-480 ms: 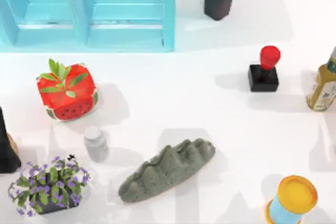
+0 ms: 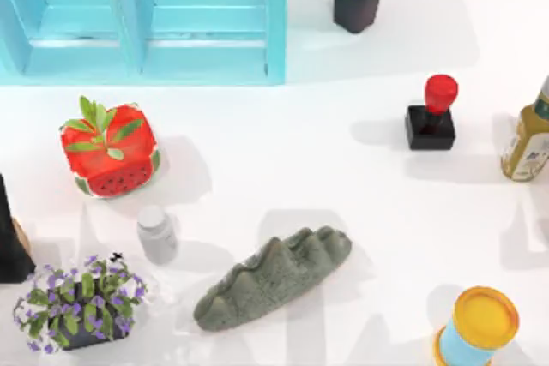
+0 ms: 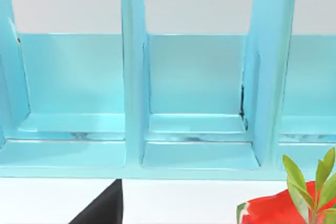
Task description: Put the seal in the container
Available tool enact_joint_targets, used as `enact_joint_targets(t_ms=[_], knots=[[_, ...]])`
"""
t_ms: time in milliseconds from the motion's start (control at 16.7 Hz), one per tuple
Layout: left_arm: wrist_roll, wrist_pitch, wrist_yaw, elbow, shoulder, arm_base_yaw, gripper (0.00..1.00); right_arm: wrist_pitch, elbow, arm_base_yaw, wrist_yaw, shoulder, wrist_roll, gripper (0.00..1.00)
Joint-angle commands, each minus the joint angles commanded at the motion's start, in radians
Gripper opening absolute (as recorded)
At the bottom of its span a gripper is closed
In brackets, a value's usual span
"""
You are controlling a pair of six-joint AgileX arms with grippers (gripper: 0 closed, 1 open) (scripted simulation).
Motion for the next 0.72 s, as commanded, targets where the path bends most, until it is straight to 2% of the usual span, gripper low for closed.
enact_joint_targets(t_ms=[300,720], knots=[[0.0,0.0,0.0,0.0,0.0,0.0,1.0,-0.277,0.336,0.019,0.027,0.393,0.05,1.0],[0.0,0.0,0.0,0.0,0.0,0.0,1.0,-0.805,0.949,0.082,0.102,1.093,0.099,1.0]])
